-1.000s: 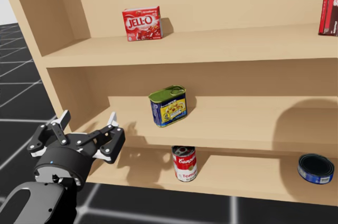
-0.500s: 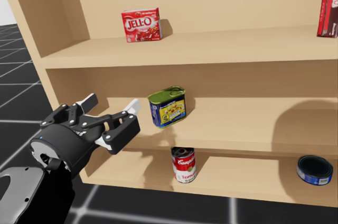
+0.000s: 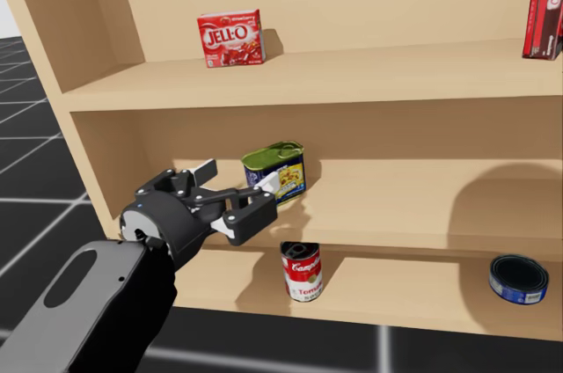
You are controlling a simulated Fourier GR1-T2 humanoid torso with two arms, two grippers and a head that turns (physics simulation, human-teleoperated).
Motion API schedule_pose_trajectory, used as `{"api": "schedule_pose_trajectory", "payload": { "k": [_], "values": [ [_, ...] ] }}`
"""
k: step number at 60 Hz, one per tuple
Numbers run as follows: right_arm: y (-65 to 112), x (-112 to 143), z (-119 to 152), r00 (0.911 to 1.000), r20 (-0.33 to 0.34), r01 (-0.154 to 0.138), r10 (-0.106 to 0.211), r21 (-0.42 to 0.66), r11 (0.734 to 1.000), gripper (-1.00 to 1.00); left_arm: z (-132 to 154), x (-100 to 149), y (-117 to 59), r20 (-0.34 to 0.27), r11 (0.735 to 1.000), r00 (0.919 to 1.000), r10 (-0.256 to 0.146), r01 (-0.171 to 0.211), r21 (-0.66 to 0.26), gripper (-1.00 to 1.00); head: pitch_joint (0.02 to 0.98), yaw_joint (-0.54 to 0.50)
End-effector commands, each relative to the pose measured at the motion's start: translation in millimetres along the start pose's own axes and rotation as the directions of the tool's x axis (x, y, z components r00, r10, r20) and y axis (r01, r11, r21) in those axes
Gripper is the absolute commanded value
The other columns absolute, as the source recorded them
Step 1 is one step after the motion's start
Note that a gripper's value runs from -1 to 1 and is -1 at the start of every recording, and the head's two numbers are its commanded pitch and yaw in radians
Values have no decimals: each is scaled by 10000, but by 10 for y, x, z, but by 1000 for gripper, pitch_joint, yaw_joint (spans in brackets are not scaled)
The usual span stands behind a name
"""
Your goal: Find the potted meat can on the shelf and bring it to me.
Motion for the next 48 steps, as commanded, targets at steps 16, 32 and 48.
{"api": "schedule_pose_trajectory", "payload": {
  "k": [16, 32, 48],
  "values": [
    [-21, 19, 11, 10000, -31, 72, -72, 74, 9999, -1000, -545, -121, -17, -568, 9996, 9981, -251, 259, 134, -1000, 522, 228],
    [-34, 32, 15, 9999, -42, 94, -94, 104, 9999, -1000, -662, -243, -4, -717, 9999, 9974, 76, -69, 97, -713, 525, 220],
    [-36, 35, 16, 9999, -42, 93, -93, 97, 9999, -1000, -279, -70, -159, -238, 9996, 9997, -53, 47, -266, 1000, 524, 218]
  ]
}}
